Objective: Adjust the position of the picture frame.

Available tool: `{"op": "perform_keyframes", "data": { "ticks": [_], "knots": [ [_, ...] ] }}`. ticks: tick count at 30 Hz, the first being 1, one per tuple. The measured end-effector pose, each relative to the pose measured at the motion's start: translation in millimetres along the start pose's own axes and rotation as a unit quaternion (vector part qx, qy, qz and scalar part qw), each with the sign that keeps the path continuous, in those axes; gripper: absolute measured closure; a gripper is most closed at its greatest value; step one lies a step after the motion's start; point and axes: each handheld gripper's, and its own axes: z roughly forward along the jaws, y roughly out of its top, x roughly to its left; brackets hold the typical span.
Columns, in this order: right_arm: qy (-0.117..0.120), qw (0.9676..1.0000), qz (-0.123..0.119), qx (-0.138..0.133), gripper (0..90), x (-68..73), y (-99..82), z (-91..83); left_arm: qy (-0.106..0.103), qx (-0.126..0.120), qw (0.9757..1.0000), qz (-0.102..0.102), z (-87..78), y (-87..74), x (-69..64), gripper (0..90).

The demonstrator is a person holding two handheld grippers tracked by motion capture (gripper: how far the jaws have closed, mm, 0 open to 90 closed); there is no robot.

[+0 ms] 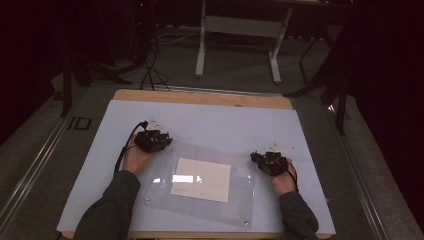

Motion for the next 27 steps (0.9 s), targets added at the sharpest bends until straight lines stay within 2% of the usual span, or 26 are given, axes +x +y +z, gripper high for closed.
{"op": "perform_keyframes", "data": {
  "ticks": [8, 18, 21, 27],
  "knots": [
    [0.002, 1.0000, 0.005, -0.005, 84.0, -0.4, -0.7, 0.7, 0.000, -0.011, 0.9999, -0.001, 7.2, 4.2, -3.2, 73.3],
    [0.009, 0.9992, 0.032, -0.022, 83.7, -1.6, -2.6, 4.0, 0.002, -0.023, 0.9996, -0.016, 9.7, 1.9, 0.5, 83.7],
    [-0.001, 0.9995, 0.026, -0.020, 84.8, 0.4, -1.8, 3.8, 0.009, -0.018, 0.9997, -0.011, 9.0, 3.2, -1.1, 84.8],
    [-0.010, 0.9996, 0.023, -0.014, 85.3, 1.9, 3.2, 5.5, 0.014, -0.014, 0.9996, -0.020, 7.1, 3.8, -0.3, 85.2]
  ]
}}
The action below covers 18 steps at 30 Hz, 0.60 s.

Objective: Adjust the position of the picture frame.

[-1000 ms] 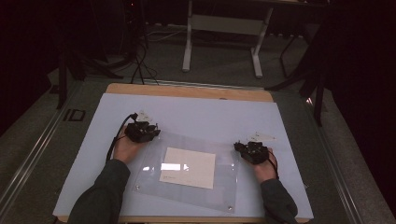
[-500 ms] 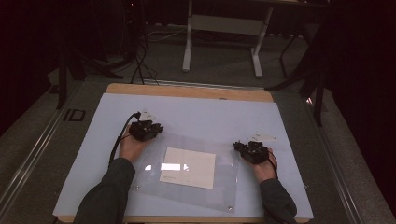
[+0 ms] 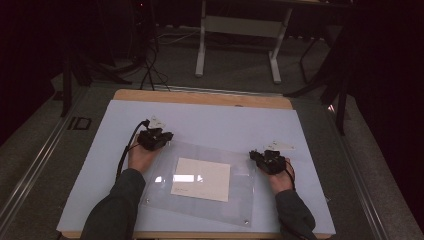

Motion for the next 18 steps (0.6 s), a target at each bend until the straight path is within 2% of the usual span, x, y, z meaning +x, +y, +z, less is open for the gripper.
{"op": "perform_keyframes", "data": {
  "ticks": [6, 11, 18],
  "knots": [
    [-0.002, 1.0000, -0.001, 0.003, 85.3, -1.4, 11.3, 5.0, 0.005, 0.003, 1.0000, 0.003, -9.8, 0.2, -0.2, 85.2],
    [-0.015, 0.9999, -0.002, 0.007, 85.4, -7.1, 24.6, 14.4, 0.009, 0.001, 1.0000, 0.002, -15.6, -2.6, -3.0, 85.2],
    [-0.016, 0.9998, 0.000, 0.013, 85.4, -11.2, 34.2, 29.0, 0.018, 0.004, 0.9998, -0.012, -14.9, -6.1, 0.6, 85.2]
  ]
}}
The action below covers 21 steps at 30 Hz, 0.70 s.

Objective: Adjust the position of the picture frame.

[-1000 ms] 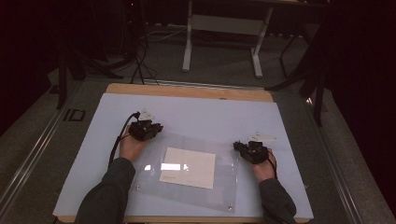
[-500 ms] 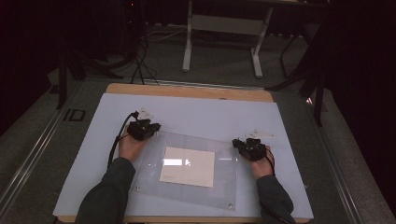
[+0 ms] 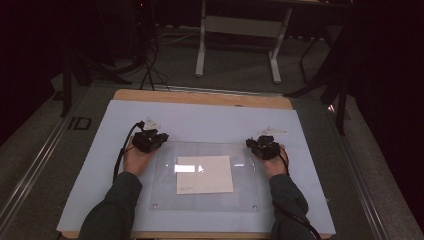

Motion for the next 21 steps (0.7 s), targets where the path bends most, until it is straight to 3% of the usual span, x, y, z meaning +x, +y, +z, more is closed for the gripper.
{"op": "perform_keyframes", "data": {
  "ticks": [4, 21],
  "knots": [
    [-0.001, 1.0000, 0.005, 0.004, 85.4, -1.0, 0.4, 6.9, 0.000, 0.004, 1.0000, -0.003, 2.6, -1.6, 1.1, 85.1],
    [0.013, 0.9999, 0.007, 0.001, 85.1, -5.3, -3.1, 8.3, 0.006, -0.001, 0.9999, -0.009, 4.0, -2.8, -0.5, 85.1]
  ]
}}
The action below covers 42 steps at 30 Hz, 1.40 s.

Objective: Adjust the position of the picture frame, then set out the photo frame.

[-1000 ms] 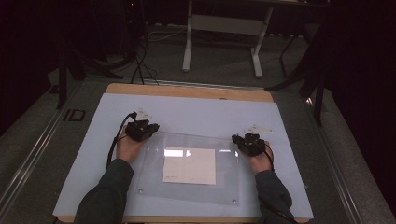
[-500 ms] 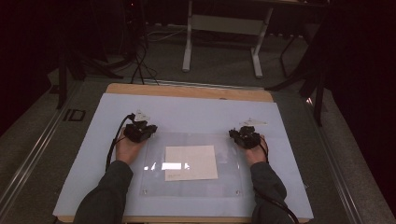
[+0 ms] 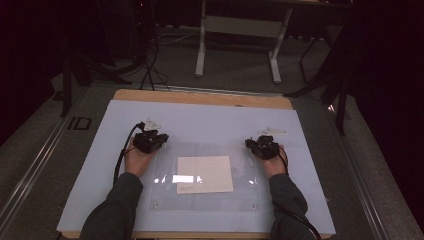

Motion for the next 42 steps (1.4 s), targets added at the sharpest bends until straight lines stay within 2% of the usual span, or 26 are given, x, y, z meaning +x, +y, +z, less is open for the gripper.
{"op": "perform_keyframes", "data": {
  "ticks": [11, 25, 32, 42],
  "knots": [
    [-0.002, 1.0000, 0.002, -0.002, 85.0, -0.3, 1.8, 2.9, 0.007, -0.004, 0.9999, -0.007, 1.4, 0.1, 1.3, 85.0],
    [0.004, 1.0000, 0.002, -0.005, 84.6, -1.7, 1.2, 3.4, -0.001, -0.007, 0.9999, -0.012, 1.4, -1.0, 3.3, 83.1],
    [0.002, 1.0000, 0.001, -0.007, 84.4, -1.4, 0.6, 3.4, 0.000, -0.011, 0.9999, -0.004, -1.8, -1.1, 2.6, 76.4],
    [0.006, 1.0000, 0.000, -0.005, 84.0, -2.4, 1.0, 3.1, -0.016, -0.023, 0.9996, -0.008, -7.5, -1.0, 1.9, 71.9]
  ]
}}
